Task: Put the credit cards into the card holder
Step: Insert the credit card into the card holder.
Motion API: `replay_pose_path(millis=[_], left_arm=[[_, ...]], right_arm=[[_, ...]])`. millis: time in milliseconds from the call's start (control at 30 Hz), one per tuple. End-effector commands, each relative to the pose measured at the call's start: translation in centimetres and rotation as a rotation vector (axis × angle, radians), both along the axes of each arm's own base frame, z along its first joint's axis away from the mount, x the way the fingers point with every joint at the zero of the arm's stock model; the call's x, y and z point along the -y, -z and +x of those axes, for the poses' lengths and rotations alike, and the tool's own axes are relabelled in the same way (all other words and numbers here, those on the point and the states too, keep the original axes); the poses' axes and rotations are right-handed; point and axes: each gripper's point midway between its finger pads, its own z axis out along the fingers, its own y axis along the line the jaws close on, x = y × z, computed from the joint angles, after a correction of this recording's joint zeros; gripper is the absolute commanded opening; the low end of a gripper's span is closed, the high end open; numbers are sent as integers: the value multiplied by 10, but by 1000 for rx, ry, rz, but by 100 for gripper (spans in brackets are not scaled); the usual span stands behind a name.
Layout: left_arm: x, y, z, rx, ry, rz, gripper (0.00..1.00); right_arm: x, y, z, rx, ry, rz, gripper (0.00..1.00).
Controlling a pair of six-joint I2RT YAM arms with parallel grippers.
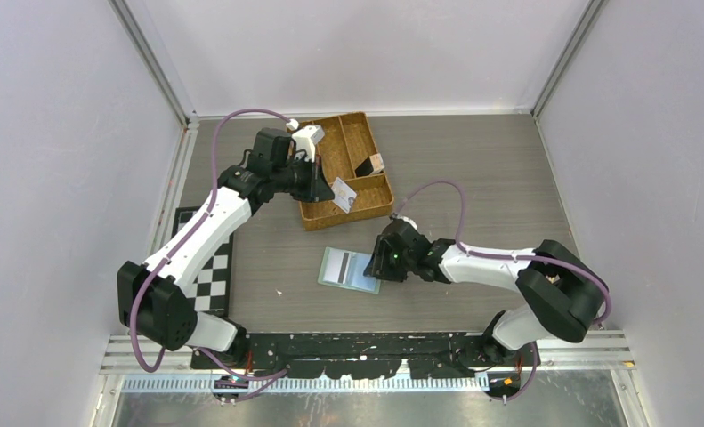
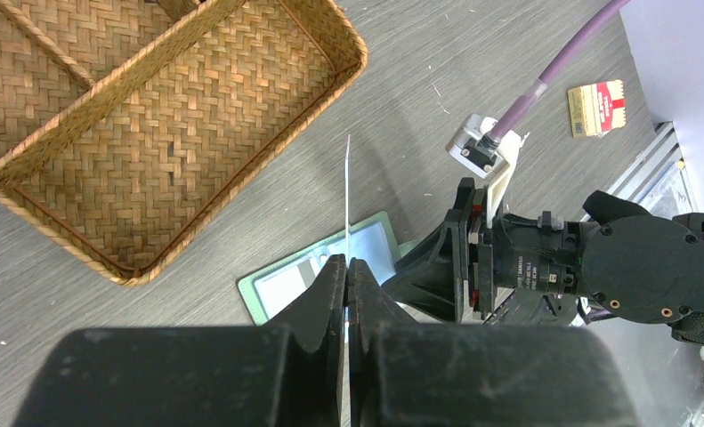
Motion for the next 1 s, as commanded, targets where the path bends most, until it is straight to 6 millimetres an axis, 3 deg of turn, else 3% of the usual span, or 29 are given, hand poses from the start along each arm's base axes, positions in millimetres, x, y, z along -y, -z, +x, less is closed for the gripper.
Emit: replay_pose_path(millis=[0, 600, 967], left_arm=[[0, -4, -1, 5, 8, -14, 0], [0, -5, -2, 9, 9, -13, 0], [-1, -5, -2, 9, 8, -12, 0]], right_arm=[[-1, 0, 5, 10, 28, -14, 45], [-29, -7, 15, 48, -27, 92, 40], [-37, -27, 21, 94, -27, 148, 37]])
